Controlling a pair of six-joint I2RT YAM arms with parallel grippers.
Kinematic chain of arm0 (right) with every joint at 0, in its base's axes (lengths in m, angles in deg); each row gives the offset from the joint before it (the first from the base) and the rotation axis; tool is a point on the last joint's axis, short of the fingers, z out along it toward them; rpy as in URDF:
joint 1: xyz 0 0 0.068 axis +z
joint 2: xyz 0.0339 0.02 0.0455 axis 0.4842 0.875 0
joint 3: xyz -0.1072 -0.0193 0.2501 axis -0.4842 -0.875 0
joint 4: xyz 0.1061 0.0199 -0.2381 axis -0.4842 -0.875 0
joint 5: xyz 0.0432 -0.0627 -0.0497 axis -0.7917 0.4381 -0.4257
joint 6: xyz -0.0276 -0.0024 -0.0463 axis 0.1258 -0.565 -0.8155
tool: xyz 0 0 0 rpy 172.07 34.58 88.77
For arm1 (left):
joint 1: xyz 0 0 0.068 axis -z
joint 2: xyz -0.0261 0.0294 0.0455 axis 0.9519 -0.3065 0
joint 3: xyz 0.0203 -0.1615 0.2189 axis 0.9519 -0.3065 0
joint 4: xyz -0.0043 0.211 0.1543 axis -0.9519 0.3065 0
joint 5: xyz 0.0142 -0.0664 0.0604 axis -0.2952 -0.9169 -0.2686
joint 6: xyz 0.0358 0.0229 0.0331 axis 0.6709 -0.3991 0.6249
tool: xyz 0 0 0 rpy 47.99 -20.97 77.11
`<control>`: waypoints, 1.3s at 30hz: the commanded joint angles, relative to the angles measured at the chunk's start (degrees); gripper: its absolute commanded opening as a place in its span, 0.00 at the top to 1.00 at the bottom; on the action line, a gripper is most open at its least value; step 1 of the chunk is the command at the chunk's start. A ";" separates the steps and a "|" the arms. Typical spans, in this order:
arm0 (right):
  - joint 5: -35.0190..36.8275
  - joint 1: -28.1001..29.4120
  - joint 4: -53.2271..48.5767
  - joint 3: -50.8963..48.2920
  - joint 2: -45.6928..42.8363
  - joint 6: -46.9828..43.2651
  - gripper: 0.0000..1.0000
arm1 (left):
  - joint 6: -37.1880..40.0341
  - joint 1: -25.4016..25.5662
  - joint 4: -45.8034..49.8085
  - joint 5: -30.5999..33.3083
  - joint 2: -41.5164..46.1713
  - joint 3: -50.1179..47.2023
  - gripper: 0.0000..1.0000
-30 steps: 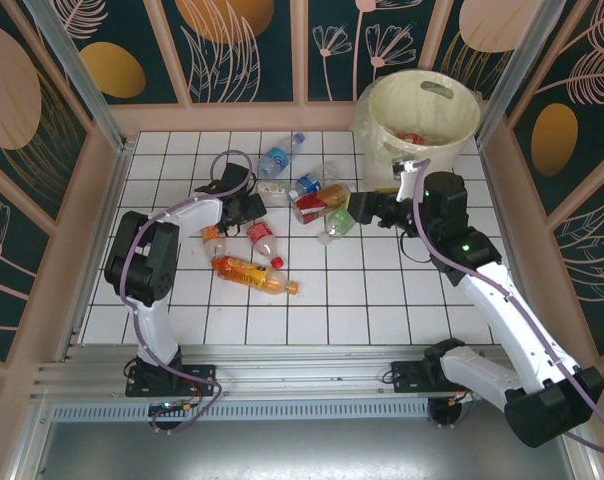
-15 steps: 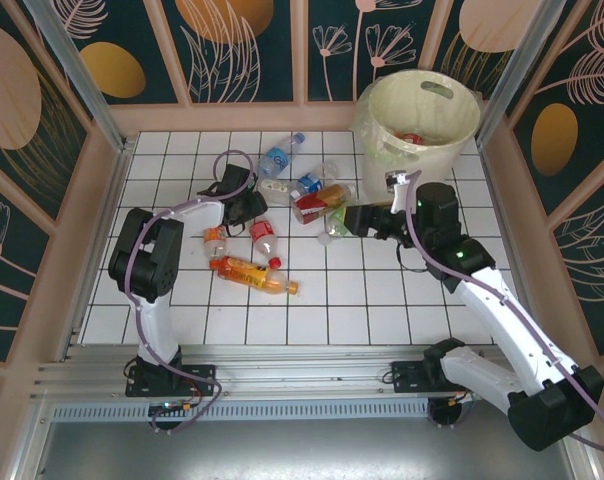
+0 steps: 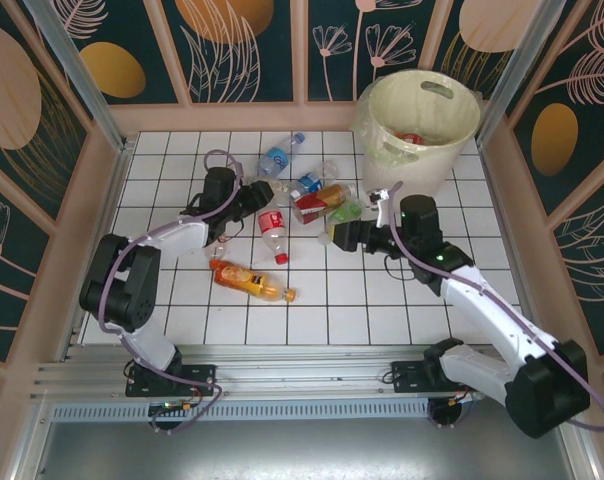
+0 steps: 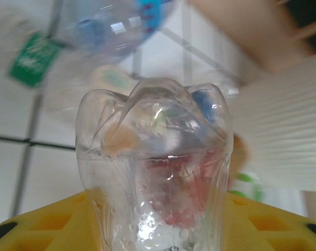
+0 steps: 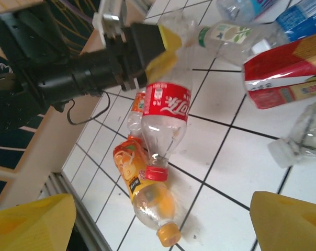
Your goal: Put the plastic bottles in the bin
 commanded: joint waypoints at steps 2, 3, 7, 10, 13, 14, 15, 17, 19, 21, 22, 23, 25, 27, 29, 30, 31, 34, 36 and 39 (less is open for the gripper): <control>-6.40 1.22 8.63 1.19 5.80 3.57 0.14 | -3.81 -0.08 -17.41 -13.20 2.61 -3.84 0.46; -6.57 1.71 9.10 2.02 7.34 3.82 0.14 | -4.26 0.01 -19.64 -14.98 2.75 -4.37 0.46; -7.50 3.63 12.64 5.22 12.95 5.79 0.14 | -7.27 0.85 -26.54 -18.68 2.46 -6.32 0.48; -6.82 5.00 14.79 7.98 17.32 7.11 0.14 | -11.45 1.62 -33.16 -20.08 1.98 -7.93 0.48; -6.27 7.19 16.84 10.27 21.48 8.65 0.14 | -15.30 2.35 -38.83 -20.47 1.74 -9.55 0.47; -6.27 7.58 18.07 10.88 22.72 9.33 0.14 | -16.16 2.69 -40.17 -20.40 1.69 -10.00 0.47; -6.12 7.95 18.95 11.34 23.83 9.94 0.14 | -16.77 2.90 -41.41 -20.48 1.65 -10.26 0.47; -5.35 8.94 19.35 12.97 26.19 10.16 0.14 | -18.73 3.26 -44.21 -20.14 1.56 -11.26 0.47; -5.04 9.76 19.51 14.05 27.90 10.13 0.14 | -20.66 3.37 -47.33 -19.92 1.26 -12.28 0.47; -5.43 10.36 19.87 14.74 28.85 10.12 0.14 | -21.93 3.37 -49.72 -19.72 0.96 -13.14 0.46; -5.57 10.66 20.13 14.80 29.24 10.08 0.15 | -22.33 3.44 -50.55 -19.62 0.82 -13.45 0.46; -5.70 10.83 20.39 14.88 29.45 10.17 0.17 | -22.65 3.46 -51.23 -19.61 0.70 -13.66 0.46; -5.66 10.94 20.50 14.89 29.58 10.22 0.22 | -23.25 3.55 -52.46 -19.73 0.26 -14.00 0.46; -5.11 10.90 19.90 14.95 29.43 9.96 0.32 | -23.76 3.55 -53.51 -19.84 0.03 -14.30 0.46; -4.87 10.91 19.37 14.90 29.16 9.74 0.39 | -23.81 3.55 -53.54 -19.78 0.05 -14.33 0.45; -4.88 10.95 19.15 14.88 28.95 9.55 0.41 | -23.80 3.55 -53.63 -19.87 0.04 -14.30 0.44; -4.89 10.90 18.79 14.90 28.68 9.40 0.44 | -23.79 3.55 -53.72 -20.04 -0.01 -14.21 0.42; -3.90 10.88 16.58 14.89 27.11 8.20 0.48 | -23.59 3.55 -53.65 -20.32 0.31 -14.00 0.28; -2.63 10.72 14.25 14.88 25.34 7.00 0.50 | -22.33 3.57 -53.04 -19.99 1.34 -13.99 0.08; -0.05 10.07 10.30 14.69 21.71 5.00 0.50 | -20.01 3.55 -50.21 -18.95 4.44 -13.77 0.01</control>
